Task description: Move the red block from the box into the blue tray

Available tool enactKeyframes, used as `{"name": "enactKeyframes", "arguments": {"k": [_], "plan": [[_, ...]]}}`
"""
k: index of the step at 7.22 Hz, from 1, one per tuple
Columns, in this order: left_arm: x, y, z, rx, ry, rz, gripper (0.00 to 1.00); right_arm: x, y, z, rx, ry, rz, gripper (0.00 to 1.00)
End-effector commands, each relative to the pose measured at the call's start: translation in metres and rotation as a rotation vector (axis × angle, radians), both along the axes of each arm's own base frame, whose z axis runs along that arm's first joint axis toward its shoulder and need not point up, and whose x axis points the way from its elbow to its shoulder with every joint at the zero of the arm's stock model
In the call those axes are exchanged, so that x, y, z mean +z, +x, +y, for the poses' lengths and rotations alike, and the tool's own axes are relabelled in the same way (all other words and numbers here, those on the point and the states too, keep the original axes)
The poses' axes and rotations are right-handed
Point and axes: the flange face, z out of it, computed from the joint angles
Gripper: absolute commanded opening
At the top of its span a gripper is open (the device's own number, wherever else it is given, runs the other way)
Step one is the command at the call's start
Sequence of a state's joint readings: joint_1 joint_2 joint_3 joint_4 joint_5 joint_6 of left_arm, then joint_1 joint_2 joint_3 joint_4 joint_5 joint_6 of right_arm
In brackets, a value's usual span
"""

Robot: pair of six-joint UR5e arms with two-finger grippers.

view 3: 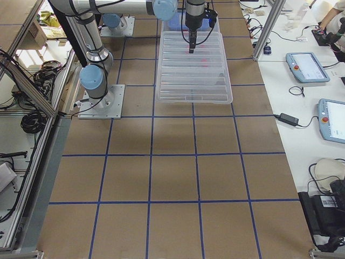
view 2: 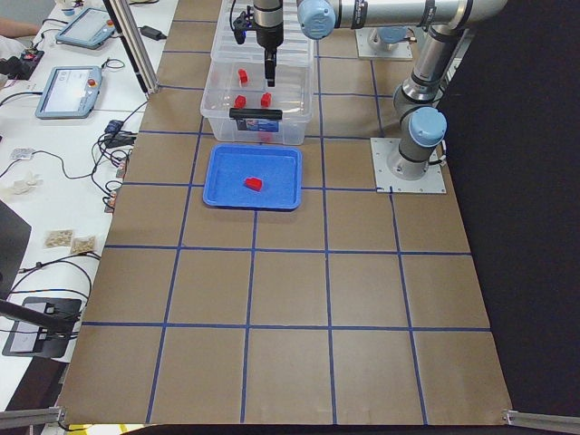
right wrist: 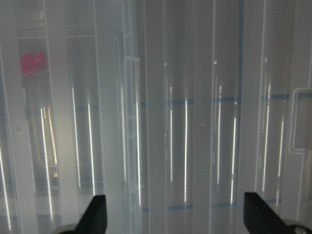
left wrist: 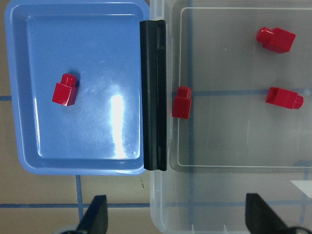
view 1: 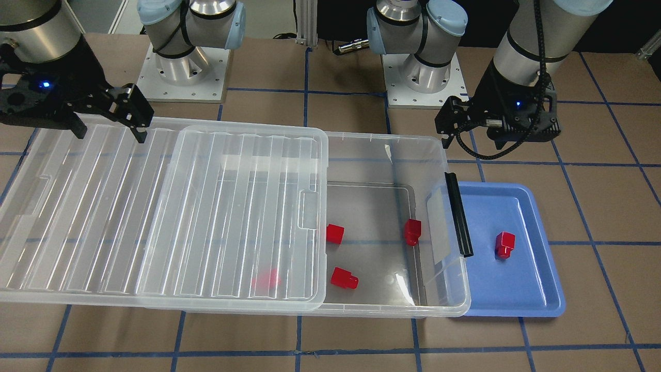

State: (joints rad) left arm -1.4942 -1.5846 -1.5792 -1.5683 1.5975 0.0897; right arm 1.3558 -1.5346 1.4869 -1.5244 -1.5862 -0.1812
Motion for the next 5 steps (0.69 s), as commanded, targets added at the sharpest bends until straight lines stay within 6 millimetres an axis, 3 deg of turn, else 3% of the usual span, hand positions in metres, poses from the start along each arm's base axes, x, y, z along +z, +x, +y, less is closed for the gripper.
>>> {"name": "enactKeyframes", "arguments": {"k": [1,3,5], "plan": [[0.003,0.0,0.001,-0.002,-0.004,-0.004,1.0,-0.013,-0.099,0.007,0.05,0.025,-0.009,1.0],[0.002,0.0,0.004,0.002,0.003,-0.004,1.0,-0.035,-0.169,0.025,0.055,0.041,-0.023,1.0],[0.002,0.0,0.004,0.002,0.004,-0.005,1.0,-0.094,-0.24,0.043,0.105,0.009,-0.004,1.0]]}}
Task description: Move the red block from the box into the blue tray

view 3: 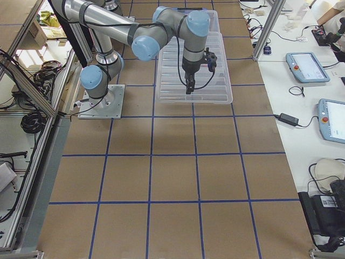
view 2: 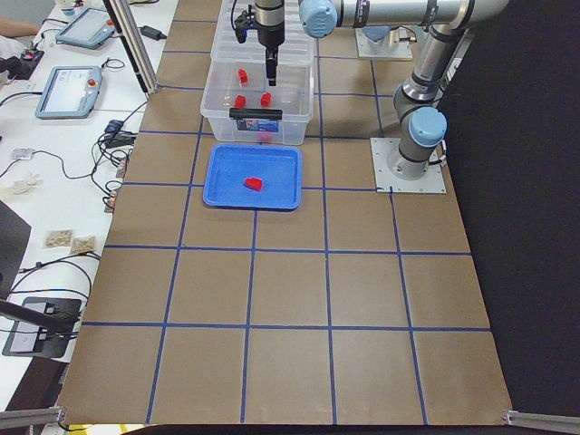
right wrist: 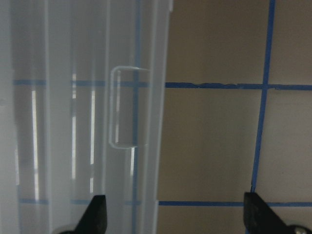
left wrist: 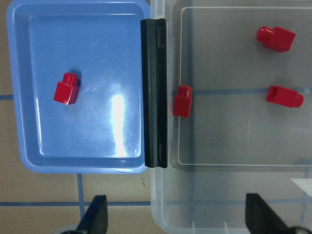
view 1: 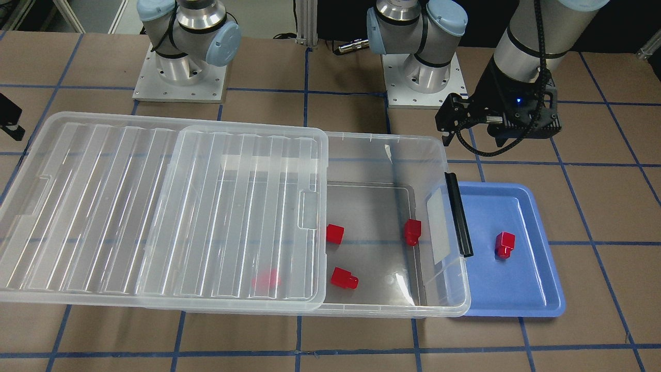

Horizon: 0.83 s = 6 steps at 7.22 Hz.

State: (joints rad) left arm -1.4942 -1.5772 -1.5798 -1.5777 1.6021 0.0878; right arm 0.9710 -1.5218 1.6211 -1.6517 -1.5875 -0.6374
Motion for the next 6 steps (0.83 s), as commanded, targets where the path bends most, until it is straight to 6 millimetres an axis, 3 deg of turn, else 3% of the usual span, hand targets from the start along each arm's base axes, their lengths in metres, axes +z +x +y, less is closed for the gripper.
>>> {"name": "enactKeyframes", "arguments": {"k": [1,2,4,6], "plan": [[0.0,0.0,0.0,0.0,0.001,0.001,1.0,-0.053,-0.047,0.019,0.036,-0.047,0.036,1.0],[-0.001,0.001,-0.001,0.0,0.001,0.001,1.0,-0.072,-0.047,0.018,0.028,-0.036,0.023,1.0],[-0.001,0.003,-0.001,0.002,0.003,-0.011,1.0,-0.091,-0.053,0.009,0.011,-0.015,-0.011,1.0],[-0.001,0.003,-0.001,0.0,0.003,-0.011,1.0,-0.092,-0.048,0.007,-0.03,-0.012,-0.015,1.0]]}}
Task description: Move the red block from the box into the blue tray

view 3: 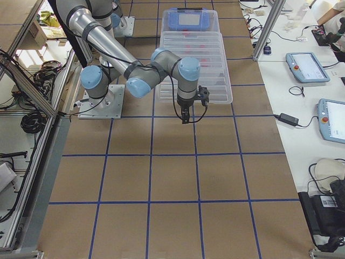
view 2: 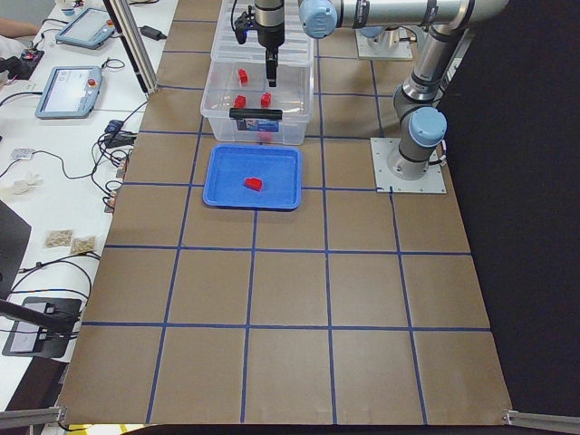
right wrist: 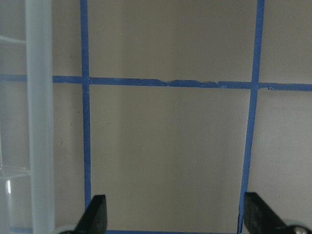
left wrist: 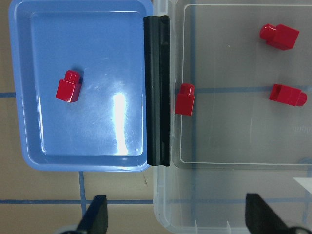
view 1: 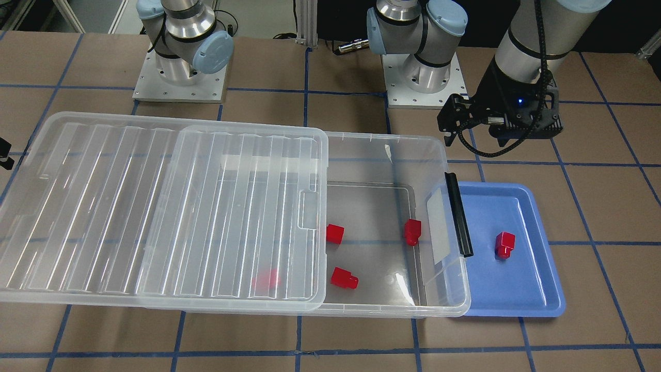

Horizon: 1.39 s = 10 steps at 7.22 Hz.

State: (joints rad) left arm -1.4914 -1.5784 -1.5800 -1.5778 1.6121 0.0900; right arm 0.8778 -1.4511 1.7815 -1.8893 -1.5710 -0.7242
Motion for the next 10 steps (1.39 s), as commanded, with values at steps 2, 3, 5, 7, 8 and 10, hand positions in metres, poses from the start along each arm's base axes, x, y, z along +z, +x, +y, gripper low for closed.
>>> {"name": "enactKeyframes", "arguments": {"k": [2,3,5,7,8,10], "plan": [[0.0,0.0,0.0,0.0,-0.001,-0.003,1.0,-0.002,0.012,-0.006,-0.058,-0.014,-0.032,1.0],[0.001,0.003,-0.001,0.004,-0.005,-0.002,1.0,-0.001,0.018,-0.008,-0.067,-0.017,-0.034,1.0],[0.002,0.004,-0.001,0.007,-0.008,-0.002,1.0,-0.004,0.037,-0.016,-0.062,-0.011,-0.037,1.0],[0.001,0.003,-0.003,0.006,-0.015,0.0,1.0,-0.004,0.054,-0.023,-0.034,-0.021,-0.056,1.0],[0.003,0.004,-0.002,0.006,-0.016,-0.001,1.0,-0.005,0.065,-0.026,-0.017,-0.028,-0.07,1.0],[0.003,0.006,-0.002,0.007,-0.016,-0.003,1.0,-0.006,0.097,-0.035,0.025,-0.023,-0.074,1.0]]}}
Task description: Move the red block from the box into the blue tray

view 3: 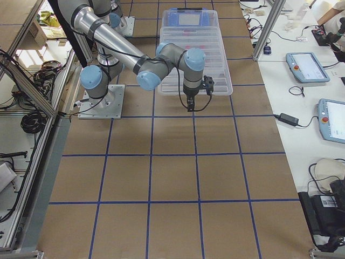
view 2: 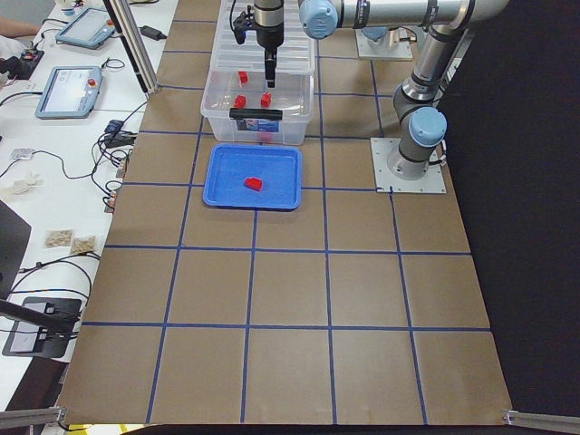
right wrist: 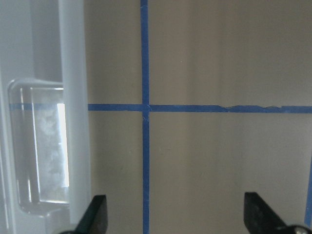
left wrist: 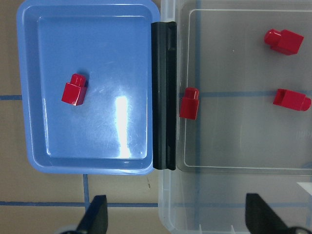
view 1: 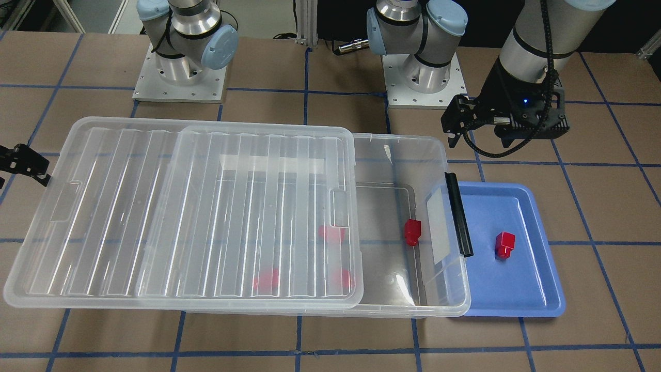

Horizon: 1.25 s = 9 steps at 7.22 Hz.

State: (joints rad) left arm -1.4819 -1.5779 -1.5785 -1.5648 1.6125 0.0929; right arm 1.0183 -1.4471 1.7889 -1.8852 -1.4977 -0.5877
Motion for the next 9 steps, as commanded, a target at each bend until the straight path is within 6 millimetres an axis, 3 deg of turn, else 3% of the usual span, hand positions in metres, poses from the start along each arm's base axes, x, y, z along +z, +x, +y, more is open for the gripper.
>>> {"name": "enactKeyframes", "arguments": {"k": [1,6,9], "plan": [[0.0,0.001,0.0,0.001,-0.001,-0.001,1.0,-0.001,0.034,-0.009,0.016,0.004,-0.005,1.0],[0.002,0.003,-0.005,-0.004,-0.025,0.01,1.0,-0.002,0.084,-0.017,-0.001,0.014,-0.006,1.0],[-0.009,0.001,-0.012,0.009,-0.01,0.013,1.0,0.0,0.118,-0.02,-0.053,0.019,-0.005,1.0]]}}
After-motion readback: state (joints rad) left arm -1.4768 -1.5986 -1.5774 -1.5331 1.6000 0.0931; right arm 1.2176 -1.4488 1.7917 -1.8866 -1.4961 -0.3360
